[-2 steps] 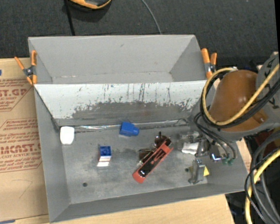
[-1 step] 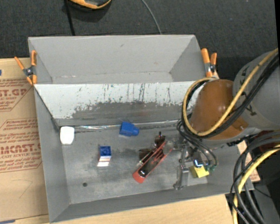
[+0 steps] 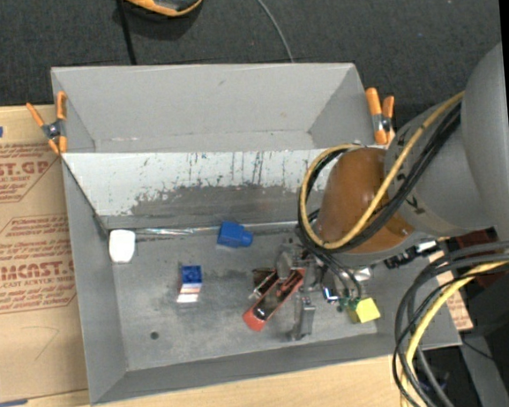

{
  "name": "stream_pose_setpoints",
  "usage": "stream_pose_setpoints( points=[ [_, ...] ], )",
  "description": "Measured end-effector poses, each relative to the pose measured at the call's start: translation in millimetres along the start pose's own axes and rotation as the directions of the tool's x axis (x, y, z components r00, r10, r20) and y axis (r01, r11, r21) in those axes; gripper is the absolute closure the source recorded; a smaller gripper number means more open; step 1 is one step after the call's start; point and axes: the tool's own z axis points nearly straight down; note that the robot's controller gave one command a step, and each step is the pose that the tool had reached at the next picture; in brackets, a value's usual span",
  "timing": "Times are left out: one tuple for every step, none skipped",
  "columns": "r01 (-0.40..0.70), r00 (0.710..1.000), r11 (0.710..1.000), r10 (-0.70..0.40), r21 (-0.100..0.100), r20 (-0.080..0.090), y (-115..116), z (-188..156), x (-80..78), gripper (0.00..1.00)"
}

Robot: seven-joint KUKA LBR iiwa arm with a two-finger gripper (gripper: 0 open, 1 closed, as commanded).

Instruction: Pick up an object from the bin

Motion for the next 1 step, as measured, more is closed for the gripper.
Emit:
stream_pose_setpoints(
  points=[
    [-0.243,0.97,0.97,0.243,0.002,0.008,21.1,6.6,-5.4,1.0]
  ],
)
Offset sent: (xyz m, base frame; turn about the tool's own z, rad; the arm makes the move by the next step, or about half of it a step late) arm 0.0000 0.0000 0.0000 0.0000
